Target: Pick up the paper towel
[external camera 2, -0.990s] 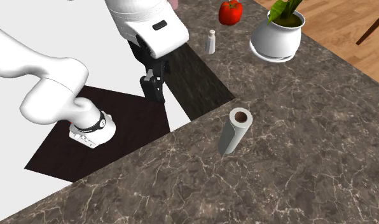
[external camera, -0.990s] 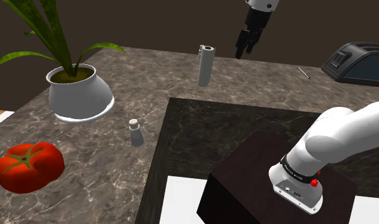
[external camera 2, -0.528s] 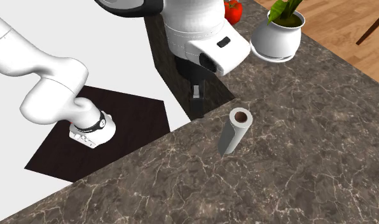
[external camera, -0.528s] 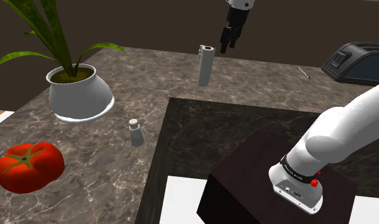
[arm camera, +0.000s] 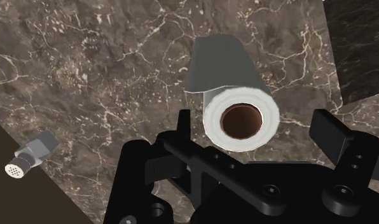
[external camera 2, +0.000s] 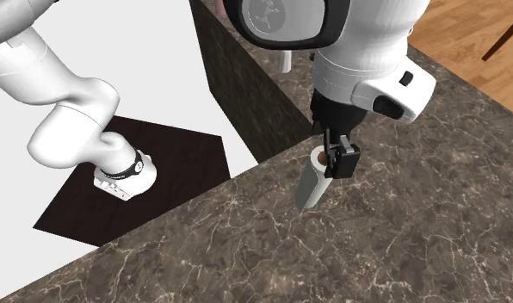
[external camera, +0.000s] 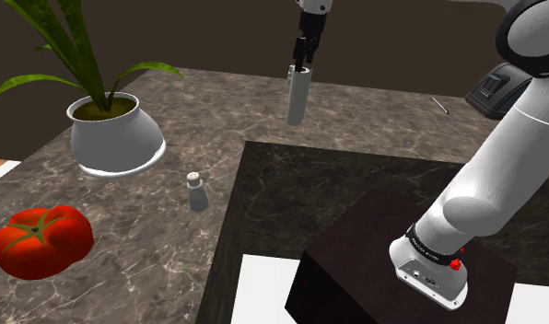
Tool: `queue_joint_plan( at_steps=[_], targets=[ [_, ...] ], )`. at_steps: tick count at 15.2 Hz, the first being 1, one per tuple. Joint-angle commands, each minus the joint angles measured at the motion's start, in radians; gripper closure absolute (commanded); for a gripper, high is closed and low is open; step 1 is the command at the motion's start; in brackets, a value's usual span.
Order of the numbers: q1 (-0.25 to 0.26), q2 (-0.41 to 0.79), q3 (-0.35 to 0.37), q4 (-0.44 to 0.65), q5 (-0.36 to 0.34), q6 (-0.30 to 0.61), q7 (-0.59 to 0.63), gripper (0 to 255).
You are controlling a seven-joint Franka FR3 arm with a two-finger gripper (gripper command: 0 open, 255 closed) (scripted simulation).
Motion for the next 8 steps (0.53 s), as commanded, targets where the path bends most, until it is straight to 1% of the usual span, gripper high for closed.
queue_joint_plan(
  at_steps=[1, 8],
  targets=[
    [0.003, 0.076, 0.004, 0.092, -0.006, -0.014, -0.02, 0],
    [0.003, 0.067, 0.004, -0.013, -0.007, 0.083, -0.018, 0]
  ],
)
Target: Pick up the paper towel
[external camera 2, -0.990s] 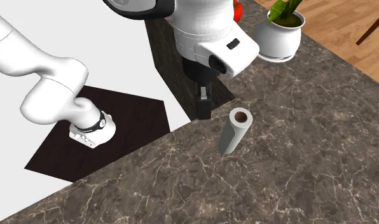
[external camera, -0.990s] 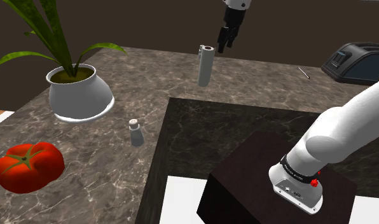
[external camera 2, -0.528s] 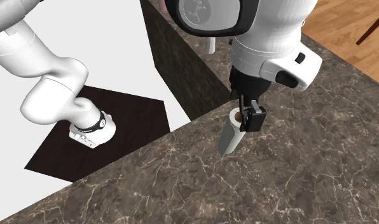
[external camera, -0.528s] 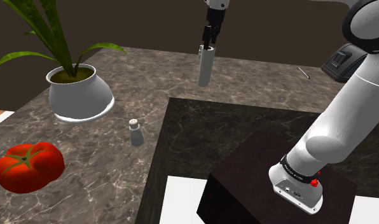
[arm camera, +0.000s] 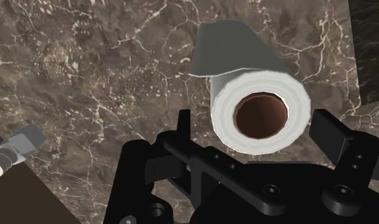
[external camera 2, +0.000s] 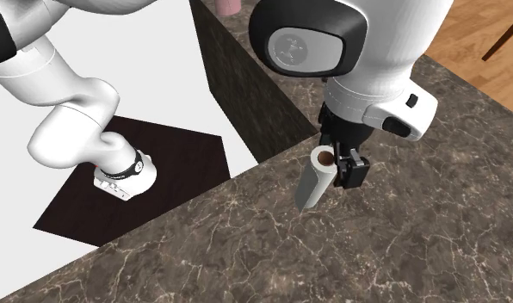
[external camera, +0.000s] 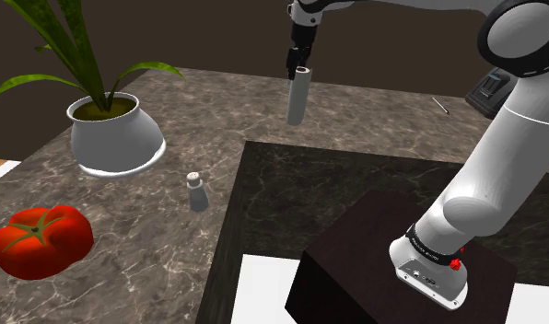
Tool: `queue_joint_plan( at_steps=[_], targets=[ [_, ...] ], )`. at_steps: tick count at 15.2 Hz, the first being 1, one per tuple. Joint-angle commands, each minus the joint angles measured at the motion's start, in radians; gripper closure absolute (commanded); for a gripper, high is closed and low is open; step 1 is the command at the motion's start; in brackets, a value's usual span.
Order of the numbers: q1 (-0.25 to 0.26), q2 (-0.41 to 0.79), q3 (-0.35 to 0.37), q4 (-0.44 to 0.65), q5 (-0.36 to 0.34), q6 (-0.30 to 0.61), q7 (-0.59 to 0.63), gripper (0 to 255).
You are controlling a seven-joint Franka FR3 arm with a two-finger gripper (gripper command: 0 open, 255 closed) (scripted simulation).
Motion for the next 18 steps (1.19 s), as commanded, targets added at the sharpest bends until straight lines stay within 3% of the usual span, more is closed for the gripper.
queue_joint_plan(
  at_steps=[1, 2, 3, 12, 18],
  targets=[
    [0.0, -0.001, 0.0, -0.022, 0.0, 0.021, 0.0, 0],
    [0.0, -0.001, 0.0, -0.022, 0.0, 0.021, 0.0, 0],
    [0.0, 0.001, 0.0, -0.019, 0.0, 0.021, 0.0, 255],
    [0.0, -0.001, 0.0, -0.021, 0.0, 0.021, 0.0, 255],
    [0.0, 0.005, 0.0, 0.067, 0.001, -0.061, -0.002, 255]
  ],
)
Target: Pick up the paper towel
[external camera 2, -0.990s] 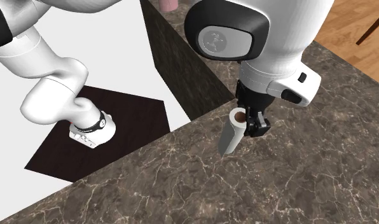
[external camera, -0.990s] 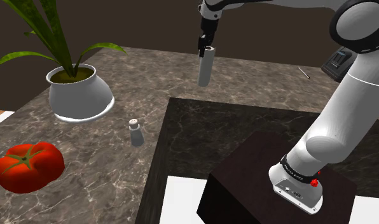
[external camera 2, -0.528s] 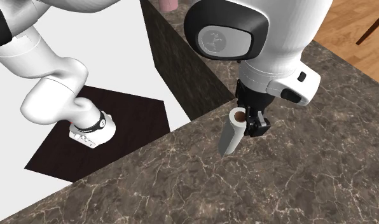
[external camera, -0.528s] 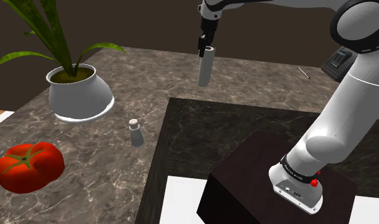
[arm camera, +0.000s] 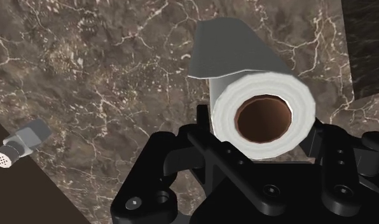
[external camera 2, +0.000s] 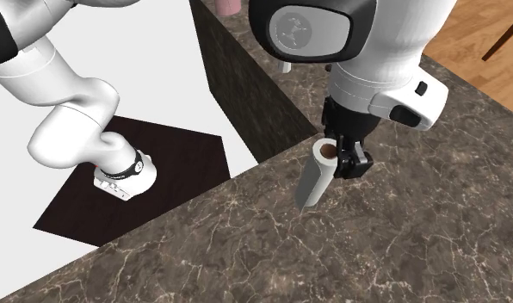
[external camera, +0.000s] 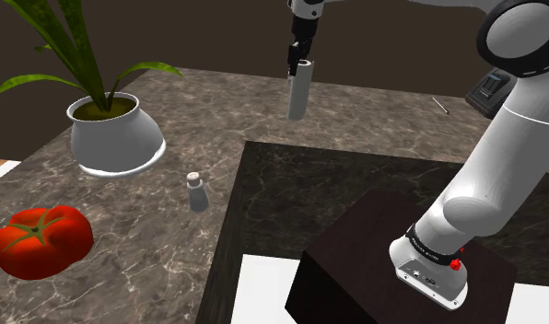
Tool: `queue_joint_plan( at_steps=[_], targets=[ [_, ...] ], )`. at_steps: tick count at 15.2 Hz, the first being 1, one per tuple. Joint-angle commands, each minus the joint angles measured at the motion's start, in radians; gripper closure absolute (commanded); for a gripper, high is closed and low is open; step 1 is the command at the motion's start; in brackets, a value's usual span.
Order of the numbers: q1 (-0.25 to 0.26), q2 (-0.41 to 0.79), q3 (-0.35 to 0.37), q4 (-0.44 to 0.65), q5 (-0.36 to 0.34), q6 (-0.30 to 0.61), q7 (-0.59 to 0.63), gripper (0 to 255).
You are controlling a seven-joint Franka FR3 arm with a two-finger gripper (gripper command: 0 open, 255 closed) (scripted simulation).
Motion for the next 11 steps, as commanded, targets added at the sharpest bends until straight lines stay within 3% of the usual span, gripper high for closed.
queue_joint_plan(
  at_steps=[1, 11],
  targets=[
    [-0.001, 0.003, -0.001, 0.032, 0.001, -0.029, -0.003, 255],
    [-0.001, 0.029, -0.001, 0.178, 0.002, -0.149, -0.007, 255]
  ],
)
